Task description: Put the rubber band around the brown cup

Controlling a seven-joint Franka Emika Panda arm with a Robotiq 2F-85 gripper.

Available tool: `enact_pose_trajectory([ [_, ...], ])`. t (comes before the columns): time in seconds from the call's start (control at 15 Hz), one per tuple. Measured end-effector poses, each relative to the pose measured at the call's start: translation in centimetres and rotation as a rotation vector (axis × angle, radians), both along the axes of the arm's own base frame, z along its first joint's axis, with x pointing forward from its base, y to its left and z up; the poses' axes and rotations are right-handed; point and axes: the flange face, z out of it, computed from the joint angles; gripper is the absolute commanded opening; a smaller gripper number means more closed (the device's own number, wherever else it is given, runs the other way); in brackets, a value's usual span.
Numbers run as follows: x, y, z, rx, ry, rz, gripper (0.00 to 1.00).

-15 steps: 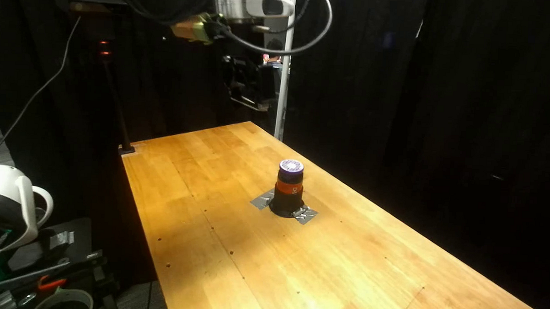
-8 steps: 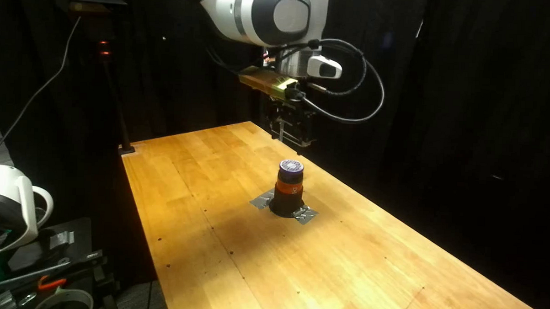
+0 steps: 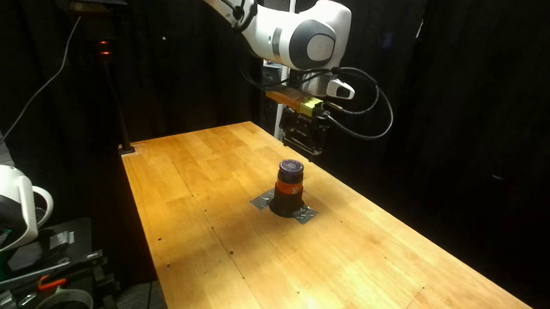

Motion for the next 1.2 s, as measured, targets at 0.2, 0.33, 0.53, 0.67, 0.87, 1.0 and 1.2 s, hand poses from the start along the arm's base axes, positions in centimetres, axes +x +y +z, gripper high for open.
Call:
enact_pose_trajectory([
  [0.2, 1.3, 0.4, -1.9, -0.002, 0.055, 0.004, 1.0],
  [0.33, 2.0, 0.4, -3.1, -0.003, 0.088, 0.004, 1.0],
  [0.53, 2.6, 0.4, -4.8, -0.005, 0.13, 0.002, 1.0],
  [0.67, 2.9, 0.3, -5.7, -0.007, 0.152, 0.001, 1.0],
  [0.87, 3.0, 0.2, -6.8, -0.01, 0.189, 0.001, 1.0],
  [1.0, 2.9, 0.3, -7.2, -0.013, 0.207, 0.002, 1.0],
  [1.2, 2.7, 0.6, -7.2, -0.017, 0.218, 0.007, 1.0],
])
